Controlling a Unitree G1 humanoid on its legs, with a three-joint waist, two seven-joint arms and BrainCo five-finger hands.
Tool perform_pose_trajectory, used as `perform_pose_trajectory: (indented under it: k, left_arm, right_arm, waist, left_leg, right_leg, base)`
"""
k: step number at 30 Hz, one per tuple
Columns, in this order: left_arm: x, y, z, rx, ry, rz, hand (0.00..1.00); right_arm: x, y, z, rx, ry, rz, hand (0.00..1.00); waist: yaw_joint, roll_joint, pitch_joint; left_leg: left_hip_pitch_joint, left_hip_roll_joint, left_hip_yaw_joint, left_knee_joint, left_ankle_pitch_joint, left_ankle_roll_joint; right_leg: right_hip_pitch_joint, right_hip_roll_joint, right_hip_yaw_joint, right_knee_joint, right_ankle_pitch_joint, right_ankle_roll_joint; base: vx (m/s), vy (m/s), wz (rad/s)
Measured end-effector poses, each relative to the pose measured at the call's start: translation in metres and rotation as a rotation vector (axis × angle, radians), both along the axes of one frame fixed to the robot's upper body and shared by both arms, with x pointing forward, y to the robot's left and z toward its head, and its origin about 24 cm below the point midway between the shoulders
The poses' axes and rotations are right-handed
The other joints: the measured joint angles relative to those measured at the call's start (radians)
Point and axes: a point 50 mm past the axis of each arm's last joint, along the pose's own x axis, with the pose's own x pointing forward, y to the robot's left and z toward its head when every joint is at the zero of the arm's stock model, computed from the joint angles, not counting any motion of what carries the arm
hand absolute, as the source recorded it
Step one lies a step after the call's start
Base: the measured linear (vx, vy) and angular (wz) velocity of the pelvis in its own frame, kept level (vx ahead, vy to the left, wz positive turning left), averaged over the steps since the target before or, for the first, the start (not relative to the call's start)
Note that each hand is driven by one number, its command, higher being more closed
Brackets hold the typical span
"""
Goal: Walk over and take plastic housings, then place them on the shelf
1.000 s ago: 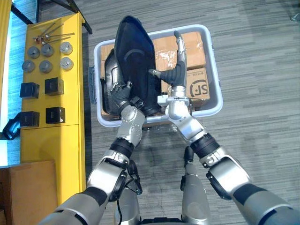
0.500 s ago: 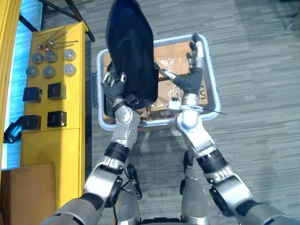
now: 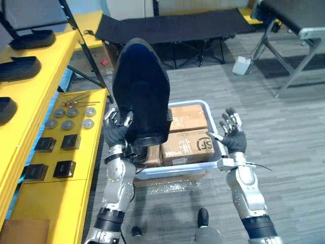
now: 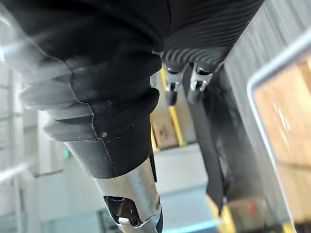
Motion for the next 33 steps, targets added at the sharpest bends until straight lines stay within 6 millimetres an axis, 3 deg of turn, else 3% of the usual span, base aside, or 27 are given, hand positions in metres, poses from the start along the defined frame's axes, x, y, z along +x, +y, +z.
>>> perform_pose_trajectory:
  k: [4, 9, 17, 22, 25, 33]
  left_arm:
    - [-0.023, 0.018, -0.008, 0.011, 0.021, 0.053, 1.00]
    - [-0.043, 0.041, 0.000, 0.029, -0.013, 0.173, 1.00]
    - [-0.100, 0.087, -0.004, 0.066, 0.051, 0.454, 1.00]
    - [-0.138, 0.106, -0.009, 0.082, 0.114, 0.603, 1.00]
    - [-0.149, 0.110, -0.011, 0.087, 0.133, 0.640, 1.00]
    - [-0.147, 0.108, -0.003, 0.069, 0.052, 0.528, 1.00]
  right_arm:
    - [-0.006, 0.005, -0.015, 0.002, 0.056, 0.037, 0.00]
    - [-0.008, 0.019, -0.028, 0.026, 0.106, 0.082, 0.00]
    - [-0.005, 0.057, -0.033, 0.054, 0.133, 0.180, 0.00]
    - [0.001, 0.066, -0.030, 0.048, 0.132, 0.201, 0.00]
    - [0.006, 0.068, -0.027, 0.041, 0.132, 0.209, 0.00]
    - [0.008, 0.054, -0.028, -0.035, 0.140, 0.133, 0.00]
  waist:
    - [0.013, 0.010, -0.034]
    - [0.045, 0.016, -0.065]
    - [0.151, 0.005, -0.102]
    - [0.212, -0.008, -0.120]
    - [0.232, -0.008, -0.120]
    - [0.252, -0.016, -0.110]
  left_leg:
    - [-0.002, 0.001, -0.043, -0.019, 0.016, -0.005]
    - [-0.021, 0.000, -0.097, -0.018, 0.021, -0.006]
    - [-0.055, -0.018, -0.220, -0.014, 0.025, -0.002]
    - [-0.072, -0.035, -0.280, -0.013, 0.024, 0.000]
    - [-0.076, -0.046, -0.318, -0.013, 0.026, 0.004]
    - [-0.143, -0.085, -0.418, -0.038, 0.084, 0.018]
  right_leg:
    - [0.023, -0.001, -0.051, -0.001, -0.017, -0.001]
    - [0.047, -0.003, -0.107, 0.000, -0.022, -0.004]
    - [0.113, -0.019, -0.236, 0.000, -0.051, 0.012]
    - [0.143, -0.028, -0.303, 0.000, -0.069, 0.020]
    - [0.175, -0.033, -0.345, 0.001, -0.076, 0.024]
    - [0.229, -0.053, -0.516, 0.023, -0.106, 0.047]
  base:
    - [-0.01, -0.003, 0.28]
    - [0.01, 0.002, 0.32]
    - [0.02, 0.007, 0.44]
    - [0.01, 0.003, 0.36]
    - [0.01, -0.008, 0.39]
    - [-0.02, -0.017, 0.68]
